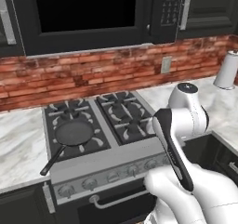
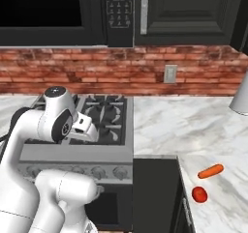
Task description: Put the carrot and tomato in the pan. Then turn on the front left burner and set the heat to medium.
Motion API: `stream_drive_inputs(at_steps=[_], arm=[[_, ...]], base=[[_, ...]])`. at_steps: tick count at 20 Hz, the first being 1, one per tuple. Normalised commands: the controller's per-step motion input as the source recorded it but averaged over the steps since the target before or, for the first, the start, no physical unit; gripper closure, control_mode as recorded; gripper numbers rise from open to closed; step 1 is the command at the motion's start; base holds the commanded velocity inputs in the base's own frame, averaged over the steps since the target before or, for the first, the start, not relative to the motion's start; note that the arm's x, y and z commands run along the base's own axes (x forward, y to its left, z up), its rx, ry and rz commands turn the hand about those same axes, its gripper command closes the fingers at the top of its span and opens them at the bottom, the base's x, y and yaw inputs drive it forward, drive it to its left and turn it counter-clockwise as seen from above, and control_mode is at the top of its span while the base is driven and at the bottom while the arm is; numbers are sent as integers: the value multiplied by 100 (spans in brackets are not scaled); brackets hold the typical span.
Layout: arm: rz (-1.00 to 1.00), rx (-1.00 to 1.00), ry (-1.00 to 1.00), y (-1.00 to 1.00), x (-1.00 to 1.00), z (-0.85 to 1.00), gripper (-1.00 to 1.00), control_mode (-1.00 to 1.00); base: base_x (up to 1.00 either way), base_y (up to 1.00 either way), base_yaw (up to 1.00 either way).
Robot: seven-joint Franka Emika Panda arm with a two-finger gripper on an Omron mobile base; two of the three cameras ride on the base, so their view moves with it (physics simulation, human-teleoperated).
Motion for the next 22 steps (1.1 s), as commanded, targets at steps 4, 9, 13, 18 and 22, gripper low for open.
stream_drive_inputs(at_steps=[4, 9, 13, 18, 22], arm=[[0, 0, 0, 0, 0, 0, -100, 100], [0, 0, 0, 0, 0, 0, -100, 100], [0, 0, 0, 0, 0, 0, -100, 100], [0, 0, 0, 0, 0, 0, -100, 100], [0, 0, 0, 0, 0, 0, -100, 100]], base=[[43, -18, 5], [0, -23, 5], [0, -38, 3], [0, -53, 7], [0, -33, 3]])
